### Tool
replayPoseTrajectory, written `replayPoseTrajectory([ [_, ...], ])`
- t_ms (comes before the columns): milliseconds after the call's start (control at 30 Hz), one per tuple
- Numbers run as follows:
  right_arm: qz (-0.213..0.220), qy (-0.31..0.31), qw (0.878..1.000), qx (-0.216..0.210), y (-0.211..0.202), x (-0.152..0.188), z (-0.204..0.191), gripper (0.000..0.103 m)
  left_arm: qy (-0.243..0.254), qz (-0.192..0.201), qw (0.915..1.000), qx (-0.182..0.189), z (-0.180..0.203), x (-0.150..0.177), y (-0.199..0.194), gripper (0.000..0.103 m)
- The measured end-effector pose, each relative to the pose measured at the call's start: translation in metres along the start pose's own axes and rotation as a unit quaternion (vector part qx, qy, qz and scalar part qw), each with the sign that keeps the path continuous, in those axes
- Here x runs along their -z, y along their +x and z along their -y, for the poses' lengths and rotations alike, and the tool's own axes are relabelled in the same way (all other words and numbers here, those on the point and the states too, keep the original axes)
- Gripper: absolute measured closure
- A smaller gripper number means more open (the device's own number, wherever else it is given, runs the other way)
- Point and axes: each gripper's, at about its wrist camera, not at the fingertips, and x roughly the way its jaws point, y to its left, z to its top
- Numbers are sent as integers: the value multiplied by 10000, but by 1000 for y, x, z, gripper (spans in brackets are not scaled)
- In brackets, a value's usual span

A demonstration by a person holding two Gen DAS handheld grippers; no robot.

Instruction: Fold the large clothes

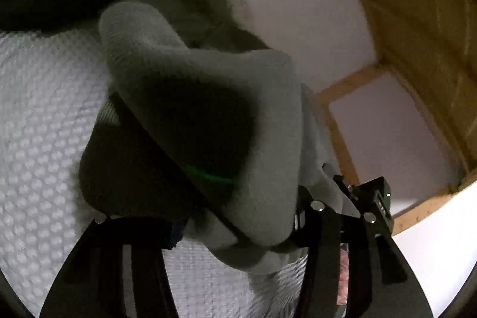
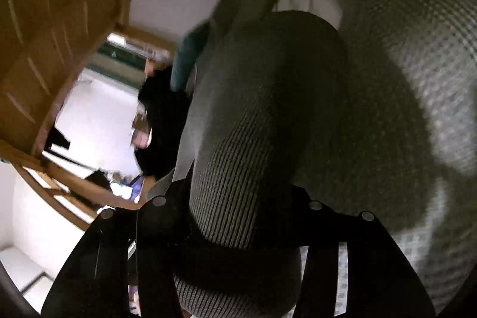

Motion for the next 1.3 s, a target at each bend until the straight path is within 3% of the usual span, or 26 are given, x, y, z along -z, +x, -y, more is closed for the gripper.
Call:
replayPoseTrajectory([
  [133, 215, -40, 9994, 275, -85, -81, 37, 55, 301, -93, 9990, 311, 79, 14, 95, 55],
  [267, 273, 237, 9959, 827, -177, -123, 105, 55, 711, -448, 9960, 300, 146, 69, 199, 56],
  [333, 226, 496, 9907, 1246, -218, -124, 153, 55, 867, -809, 9927, 220, 158, 105, 239, 56],
  [400, 58, 792, 9856, 1490, -233, -116, 198, 52, 1023, -1029, 9894, -31, 162, 132, 263, 56],
  [467, -157, 1132, 9842, 1353, -236, -95, 247, 41, 1148, -1100, 9868, -301, 158, 153, 276, 51],
  [533, -83, 1127, 9858, 1245, -242, -81, 262, 17, 1187, -1178, 9854, -329, 146, 161, 272, 40],
  [600, 132, 812, 9839, 1587, -257, -72, 254, 13, 1154, -1501, 9818, -136, 135, 153, 266, 31],
  [667, 430, 61, 9689, 2438, -278, -65, 227, 10, 1250, -1631, 9786, -101, 133, 144, 242, 31],
  [700, 757, -535, 9446, 3149, -294, -61, 201, 5, 1465, -1566, 9766, -142, 140, 139, 225, 30],
  [767, 1224, -1226, 9134, 3683, -306, -56, 162, 3, 1956, -1398, 9706, -109, 162, 130, 201, 25],
  [833, 1279, -1698, 9041, 3707, -292, -56, 121, 3, 2396, -1046, 9652, 35, 194, 118, 173, 13],
  [867, 1139, -1835, 9002, 3780, -276, -61, 109, 3, 2644, -904, 9601, 128, 208, 115, 161, 12],
  [933, 446, -1937, 8910, 4081, -232, -76, 111, 3, 3073, -478, 9501, 254, 239, 111, 125, 6],
  [1000, -417, -1765, 9008, 3946, -186, -85, 138, 2, 3281, -140, 9443, 224, 266, 90, 128, 6],
  [1033, -600, -1903, 8752, 4406, -158, -78, 146, 2, 3433, -126, 9390, 165, 280, 94, 137, 6],
  [1067, -638, -2096, 8531, 4735, -143, -70, 149, 2, 3574, -116, 9339, 42, 289, 82, 153, 6],
  [1100, -480, -2190, 8445, 4864, -137, -62, 150, 2, 3636, -121, 9313, -145, 290, 75, 173, 6],
  [1200, -261, -2122, 8481, 4848, -146, -47, 146, 2, 3598, -571, 9279, -797, 270, 37, 260, 6],
  [1267, -149, -2249, 8408, 4922, -137, -36, 143, 2, 3729, -913, 9124, -1422, 247, 43, 317, 6],
  [1300, -86, -2261, 8398, 4935, -134, -35, 141, 2, 3744, -1288, 9021, -1715, 229, 47, 348, 6],
])
